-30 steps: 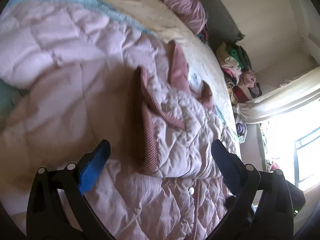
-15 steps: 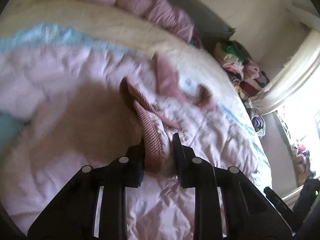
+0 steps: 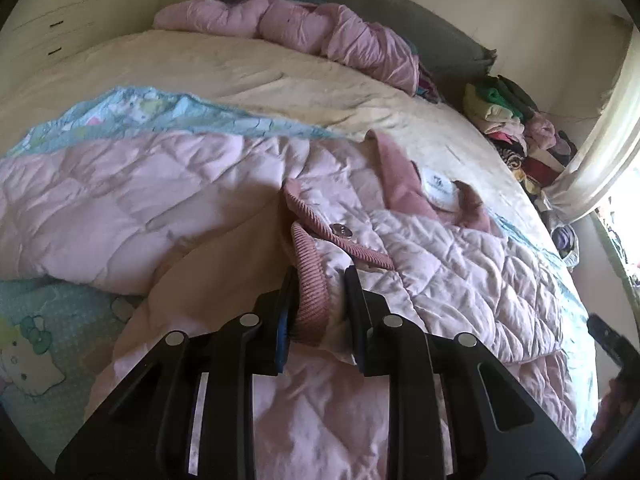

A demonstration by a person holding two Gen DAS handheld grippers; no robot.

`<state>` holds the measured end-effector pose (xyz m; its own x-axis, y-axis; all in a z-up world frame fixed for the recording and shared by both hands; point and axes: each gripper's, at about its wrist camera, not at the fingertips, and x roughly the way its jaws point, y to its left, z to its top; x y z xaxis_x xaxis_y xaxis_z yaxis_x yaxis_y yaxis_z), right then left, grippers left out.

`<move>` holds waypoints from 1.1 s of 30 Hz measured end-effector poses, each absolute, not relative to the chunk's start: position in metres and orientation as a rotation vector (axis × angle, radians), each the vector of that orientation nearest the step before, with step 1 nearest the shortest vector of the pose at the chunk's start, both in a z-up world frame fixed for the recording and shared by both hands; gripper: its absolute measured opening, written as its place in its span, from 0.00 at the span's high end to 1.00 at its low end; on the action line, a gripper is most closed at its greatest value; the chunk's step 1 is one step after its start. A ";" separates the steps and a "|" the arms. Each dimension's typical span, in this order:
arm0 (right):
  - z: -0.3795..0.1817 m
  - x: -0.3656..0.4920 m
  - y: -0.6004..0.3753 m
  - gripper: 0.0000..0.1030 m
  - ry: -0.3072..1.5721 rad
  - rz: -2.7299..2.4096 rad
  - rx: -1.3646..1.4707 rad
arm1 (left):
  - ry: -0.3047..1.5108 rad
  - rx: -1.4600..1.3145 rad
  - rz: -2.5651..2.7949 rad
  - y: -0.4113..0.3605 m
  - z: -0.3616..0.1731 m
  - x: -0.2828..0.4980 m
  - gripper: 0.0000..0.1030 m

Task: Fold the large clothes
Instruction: 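Drag the ribbed cuff with the left gripper to straighten the sleeve, then release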

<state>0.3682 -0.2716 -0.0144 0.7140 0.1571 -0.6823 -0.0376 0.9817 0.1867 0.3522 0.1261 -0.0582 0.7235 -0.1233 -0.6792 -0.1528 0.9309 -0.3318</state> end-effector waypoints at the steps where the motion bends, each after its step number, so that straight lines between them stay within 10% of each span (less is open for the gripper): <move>1: -0.015 0.375 -0.269 0.35 0.776 0.116 0.165 | 0.773 -0.380 0.018 0.126 -0.060 0.352 0.84; 28: -0.095 0.450 -0.271 0.34 0.977 0.031 0.165 | 0.874 -0.311 0.036 0.114 -0.083 0.360 0.80; 33: -0.086 0.445 -0.267 0.15 0.972 0.054 0.188 | 0.871 -0.279 0.047 0.110 -0.075 0.356 0.72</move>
<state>0.4449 -0.2666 -0.0857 0.5639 0.1300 -0.8155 0.0382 0.9824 0.1830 0.3559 0.1101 -0.0750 0.6451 -0.0727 -0.7606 -0.1536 0.9628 -0.2223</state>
